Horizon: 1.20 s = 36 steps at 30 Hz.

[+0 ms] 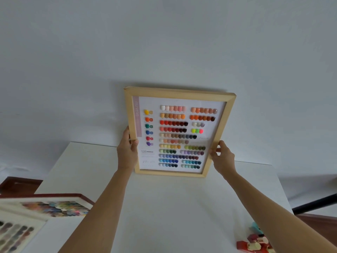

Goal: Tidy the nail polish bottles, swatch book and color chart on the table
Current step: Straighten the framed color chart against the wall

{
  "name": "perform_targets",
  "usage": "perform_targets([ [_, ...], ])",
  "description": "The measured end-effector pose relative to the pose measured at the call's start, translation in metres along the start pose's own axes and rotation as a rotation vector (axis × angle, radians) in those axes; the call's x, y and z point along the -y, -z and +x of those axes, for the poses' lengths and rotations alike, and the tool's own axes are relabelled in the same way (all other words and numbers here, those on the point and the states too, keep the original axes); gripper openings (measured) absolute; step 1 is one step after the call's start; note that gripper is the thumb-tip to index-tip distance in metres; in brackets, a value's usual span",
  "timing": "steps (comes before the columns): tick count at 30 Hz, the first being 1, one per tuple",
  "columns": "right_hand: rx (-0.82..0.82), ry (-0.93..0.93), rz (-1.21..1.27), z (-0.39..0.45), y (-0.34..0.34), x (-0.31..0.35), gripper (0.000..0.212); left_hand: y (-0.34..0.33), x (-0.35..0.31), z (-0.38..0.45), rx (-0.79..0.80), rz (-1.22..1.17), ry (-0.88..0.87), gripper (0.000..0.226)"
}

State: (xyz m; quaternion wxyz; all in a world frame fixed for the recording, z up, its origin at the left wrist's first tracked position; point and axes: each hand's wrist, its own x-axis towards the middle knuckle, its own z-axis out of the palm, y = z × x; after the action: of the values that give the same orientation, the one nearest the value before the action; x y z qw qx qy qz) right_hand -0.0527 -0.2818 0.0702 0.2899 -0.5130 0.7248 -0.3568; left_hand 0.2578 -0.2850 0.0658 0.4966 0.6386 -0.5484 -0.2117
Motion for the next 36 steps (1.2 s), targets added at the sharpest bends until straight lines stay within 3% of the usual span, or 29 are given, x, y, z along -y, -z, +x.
perform_targets([
  [17, 0.022, -0.006, 0.0, -0.004, 0.003, 0.002, 0.015, -0.001, 0.0, -0.001, -0.001, 0.044, -0.009, 0.046],
  [36, 0.025, -0.02, 0.02, -0.013, 0.014, 0.014, 0.034, 0.004, -0.014, -0.008, -0.016, 0.058, 0.036, 0.051],
])
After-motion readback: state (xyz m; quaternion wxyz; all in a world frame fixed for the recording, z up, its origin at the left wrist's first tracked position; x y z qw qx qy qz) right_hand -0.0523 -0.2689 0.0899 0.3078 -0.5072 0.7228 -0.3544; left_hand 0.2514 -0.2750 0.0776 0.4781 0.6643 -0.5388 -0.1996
